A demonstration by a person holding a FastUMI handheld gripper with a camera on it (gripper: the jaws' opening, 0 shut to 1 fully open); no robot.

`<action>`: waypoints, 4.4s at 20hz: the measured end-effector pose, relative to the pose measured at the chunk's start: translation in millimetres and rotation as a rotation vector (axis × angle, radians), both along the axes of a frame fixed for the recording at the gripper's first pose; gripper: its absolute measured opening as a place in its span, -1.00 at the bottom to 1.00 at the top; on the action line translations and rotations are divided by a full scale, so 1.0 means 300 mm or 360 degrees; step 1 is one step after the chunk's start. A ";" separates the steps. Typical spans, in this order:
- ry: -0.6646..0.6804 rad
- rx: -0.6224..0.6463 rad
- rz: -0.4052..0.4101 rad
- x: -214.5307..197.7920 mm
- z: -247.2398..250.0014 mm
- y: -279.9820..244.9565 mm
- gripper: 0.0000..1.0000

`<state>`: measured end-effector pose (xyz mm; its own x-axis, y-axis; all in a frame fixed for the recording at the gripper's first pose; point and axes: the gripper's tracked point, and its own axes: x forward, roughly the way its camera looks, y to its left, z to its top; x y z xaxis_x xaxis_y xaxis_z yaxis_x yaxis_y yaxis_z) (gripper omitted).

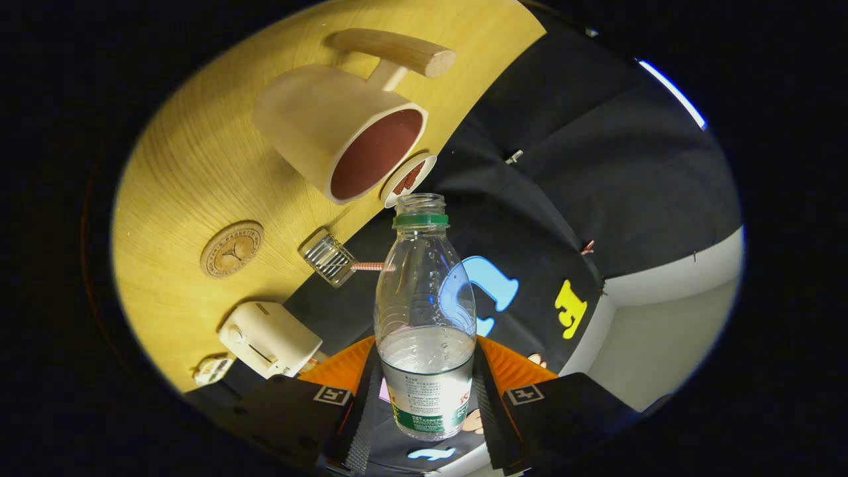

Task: Take the bottle from table, then pour the juice into the cup, finally place the bottle on the coaster

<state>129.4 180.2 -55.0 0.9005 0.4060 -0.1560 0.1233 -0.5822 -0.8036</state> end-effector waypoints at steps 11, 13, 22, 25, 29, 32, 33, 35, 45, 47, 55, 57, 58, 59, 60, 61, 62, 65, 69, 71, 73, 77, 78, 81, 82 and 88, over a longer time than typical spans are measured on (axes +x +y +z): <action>0.0689 0.1261 -0.0456 0.021 -0.158 -0.104 0.39; 0.0825 0.1589 -0.0542 0.032 -0.156 -0.118 0.40; 0.1211 0.2917 -0.0482 0.138 0.039 -0.152 0.40; 0.1221 0.3013 -0.0484 0.191 0.039 -0.168 0.40; 0.1260 0.3063 -0.0506 0.214 0.004 -0.174 0.39; 0.1292 0.3116 -0.0550 0.241 -0.046 -0.179 0.40; 0.1307 0.3155 -0.0559 0.250 -0.060 -0.176 0.40; 0.1336 0.3234 -0.0592 0.260 -0.095 -0.181 0.41; 0.1365 0.3234 -0.0677 0.299 -0.212 -0.204 0.43; 0.1368 0.3225 -0.0700 0.304 -0.239 -0.205 0.44; 0.1381 0.3265 -0.0760 0.302 -0.289 -0.221 0.49; 0.1381 0.3276 -0.0770 0.304 -0.284 -0.227 0.54; 0.1382 0.3283 -0.0770 0.300 -0.283 -0.232 0.58; 0.1390 0.3292 -0.0765 0.298 -0.275 -0.231 0.58; 0.1401 0.3297 -0.0759 0.294 -0.271 -0.230 0.60; 0.1410 0.3289 -0.0754 0.289 -0.267 -0.227 0.66; 0.1414 0.3271 -0.0746 0.281 -0.263 -0.229 0.80; 0.1403 0.3224 -0.0699 0.240 -0.229 -0.237 0.93; 0.1321 0.3268 -0.0637 0.165 -0.139 -0.272 0.95; 0.1235 0.3273 -0.0610 0.114 -0.079 -0.306 0.95; 0.1104 0.3240 -0.0588 0.052 -0.010 -0.356 0.95; 0.0975 0.3192 -0.0568 -0.079 0.105 -0.423 0.92; 0.0954 0.3197 -0.0580 -0.115 0.131 -0.439 0.91; 0.0908 0.3261 -0.0639 -0.224 0.177 -0.494 0.91; 0.0890 0.3274 -0.0643 -0.261 0.188 -0.502 0.92; 0.0802 0.3241 -0.0682 -0.430 0.174 -0.565 0.91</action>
<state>0.4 10.8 -2.8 0.9913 0.1103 -0.0719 -0.1172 0.9880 -0.1004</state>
